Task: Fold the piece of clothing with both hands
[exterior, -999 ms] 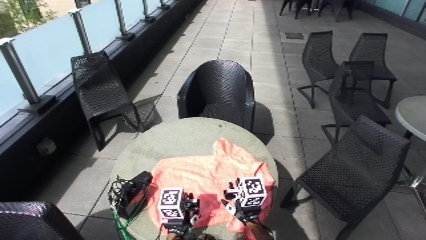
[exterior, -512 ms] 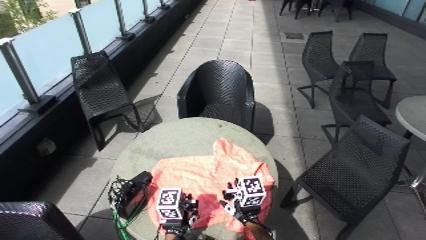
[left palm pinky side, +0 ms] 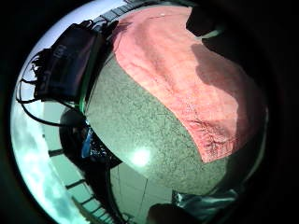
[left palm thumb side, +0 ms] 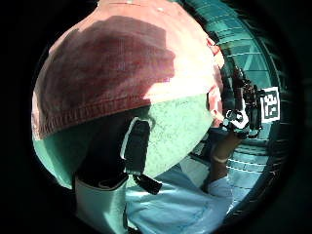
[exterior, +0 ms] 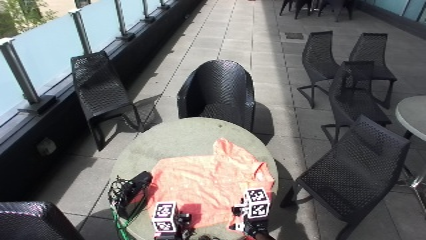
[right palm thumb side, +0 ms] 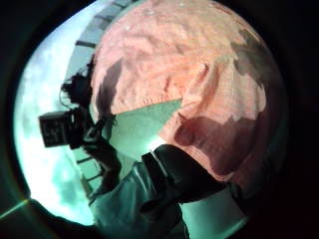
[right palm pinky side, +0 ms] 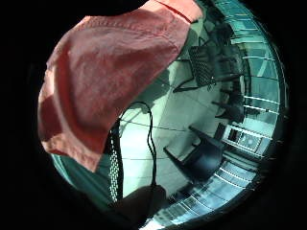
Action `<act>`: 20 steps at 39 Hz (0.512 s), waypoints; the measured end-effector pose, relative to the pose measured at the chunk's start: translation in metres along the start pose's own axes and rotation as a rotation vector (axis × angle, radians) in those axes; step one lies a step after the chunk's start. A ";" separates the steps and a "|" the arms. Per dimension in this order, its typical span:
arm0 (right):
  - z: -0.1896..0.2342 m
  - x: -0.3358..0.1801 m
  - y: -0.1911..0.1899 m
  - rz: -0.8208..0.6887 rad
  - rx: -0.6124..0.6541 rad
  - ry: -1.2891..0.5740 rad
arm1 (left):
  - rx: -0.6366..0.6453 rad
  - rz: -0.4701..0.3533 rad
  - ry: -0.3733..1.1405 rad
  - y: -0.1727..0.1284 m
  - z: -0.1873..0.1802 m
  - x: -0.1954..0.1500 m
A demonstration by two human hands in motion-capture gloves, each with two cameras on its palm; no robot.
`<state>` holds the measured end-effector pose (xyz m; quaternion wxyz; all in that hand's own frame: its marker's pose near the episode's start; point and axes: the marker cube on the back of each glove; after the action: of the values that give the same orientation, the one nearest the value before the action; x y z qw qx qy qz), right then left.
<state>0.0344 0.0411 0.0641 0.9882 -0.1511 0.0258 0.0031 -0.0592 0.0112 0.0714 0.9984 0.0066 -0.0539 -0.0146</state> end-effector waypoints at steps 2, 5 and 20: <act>0.010 0.004 -0.004 0.012 -0.017 0.016 | -0.114 0.005 0.081 0.015 0.010 0.007; 0.015 0.007 -0.007 0.013 -0.028 0.013 | -0.118 0.007 0.114 0.019 0.013 0.007; 0.014 0.021 -0.027 -0.030 0.398 0.024 | 0.274 -0.045 -0.026 0.016 0.009 -0.015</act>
<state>0.0563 0.0194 0.0847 0.9981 0.0468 0.0354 -0.0187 -0.0749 0.0270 0.0790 0.9868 0.1438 -0.0681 -0.0295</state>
